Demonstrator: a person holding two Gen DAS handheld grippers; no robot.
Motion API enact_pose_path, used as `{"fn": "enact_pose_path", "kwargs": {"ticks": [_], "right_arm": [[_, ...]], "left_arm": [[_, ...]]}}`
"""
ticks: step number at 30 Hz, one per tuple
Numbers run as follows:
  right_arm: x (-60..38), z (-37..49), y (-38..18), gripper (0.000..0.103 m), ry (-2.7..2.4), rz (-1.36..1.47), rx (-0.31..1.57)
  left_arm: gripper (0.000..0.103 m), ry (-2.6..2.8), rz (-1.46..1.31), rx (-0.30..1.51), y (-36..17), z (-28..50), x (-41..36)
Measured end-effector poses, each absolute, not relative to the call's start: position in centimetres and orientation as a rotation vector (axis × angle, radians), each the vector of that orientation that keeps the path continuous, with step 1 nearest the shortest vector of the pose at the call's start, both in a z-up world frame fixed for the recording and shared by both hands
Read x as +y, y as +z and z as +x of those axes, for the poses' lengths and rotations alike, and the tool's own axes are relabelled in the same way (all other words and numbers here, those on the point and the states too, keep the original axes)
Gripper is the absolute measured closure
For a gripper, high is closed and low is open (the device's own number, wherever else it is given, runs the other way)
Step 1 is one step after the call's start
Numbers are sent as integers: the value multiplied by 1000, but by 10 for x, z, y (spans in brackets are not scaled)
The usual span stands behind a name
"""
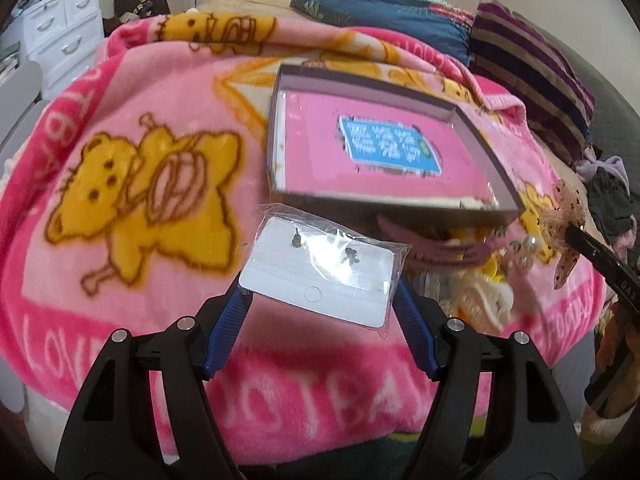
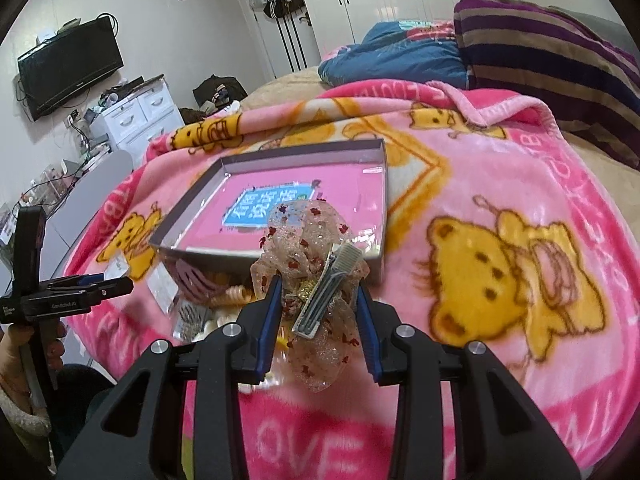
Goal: Organize jewelry
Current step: 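Release the earring card in the grey box while the right tool drops the bow clip there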
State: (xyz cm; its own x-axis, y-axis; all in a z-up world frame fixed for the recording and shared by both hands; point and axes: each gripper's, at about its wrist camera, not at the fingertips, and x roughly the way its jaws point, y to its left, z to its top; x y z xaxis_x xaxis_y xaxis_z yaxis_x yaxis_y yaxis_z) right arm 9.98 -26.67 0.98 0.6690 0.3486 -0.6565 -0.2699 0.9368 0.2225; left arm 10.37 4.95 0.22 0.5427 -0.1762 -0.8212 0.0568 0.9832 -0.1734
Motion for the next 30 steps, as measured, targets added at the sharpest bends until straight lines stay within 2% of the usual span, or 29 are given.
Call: {"fn": "enact_pose_path", "kwargs": {"ticks": [18,30], "right_arm": [[-251,171,24,68,335,127,742],[-244,206,12,67,306,132,786]], "left_arm": [[41,-106,-166,901,31,172,29],[41,-71,-175,944,9,210,16]]}}
